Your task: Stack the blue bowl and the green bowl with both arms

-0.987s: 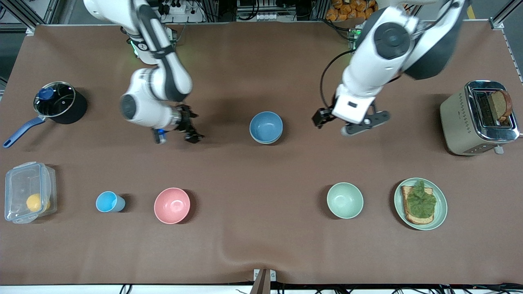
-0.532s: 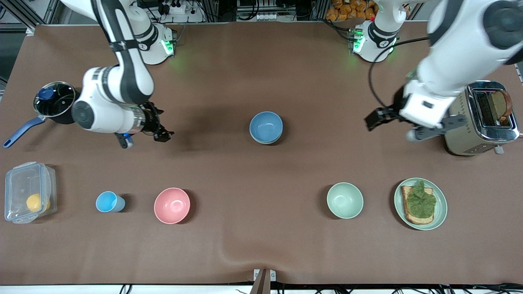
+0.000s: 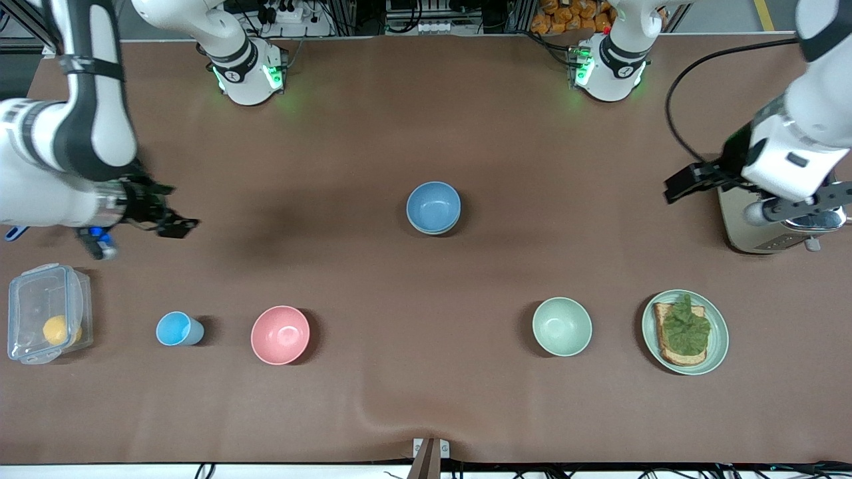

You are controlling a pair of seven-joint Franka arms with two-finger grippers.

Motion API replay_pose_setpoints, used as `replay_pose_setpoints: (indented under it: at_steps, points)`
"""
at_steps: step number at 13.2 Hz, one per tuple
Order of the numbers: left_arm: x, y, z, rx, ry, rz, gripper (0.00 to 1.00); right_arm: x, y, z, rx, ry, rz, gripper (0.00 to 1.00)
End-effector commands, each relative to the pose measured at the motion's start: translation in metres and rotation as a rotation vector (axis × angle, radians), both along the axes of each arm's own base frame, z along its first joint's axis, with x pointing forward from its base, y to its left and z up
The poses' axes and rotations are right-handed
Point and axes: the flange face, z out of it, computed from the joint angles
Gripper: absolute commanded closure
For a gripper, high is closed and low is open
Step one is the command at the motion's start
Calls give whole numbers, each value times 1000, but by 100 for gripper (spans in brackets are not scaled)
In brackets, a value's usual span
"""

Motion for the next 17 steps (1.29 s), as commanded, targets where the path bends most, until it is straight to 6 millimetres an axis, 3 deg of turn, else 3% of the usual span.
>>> replay_pose_setpoints:
  at_steps: [1,4,8,10,13,17]
  points:
    - [-20,4,19,5,18,-41,0,18,-11,31,-53,-46,159,0]
    - [-32,-5,32,7,-2,-108,0,20,-25,74,64,-167,440,0]
    - [-50,9,22,62,-26,-174,0,4,19,147,56,-312,600,0]
    - [-60,12,19,67,-70,-181,0,-5,27,179,40,-398,625,0]
    - [-58,32,19,52,-75,-184,0,-1,27,191,40,-448,702,0]
    - [-48,33,27,61,-94,-180,0,0,21,191,36,-457,695,0]
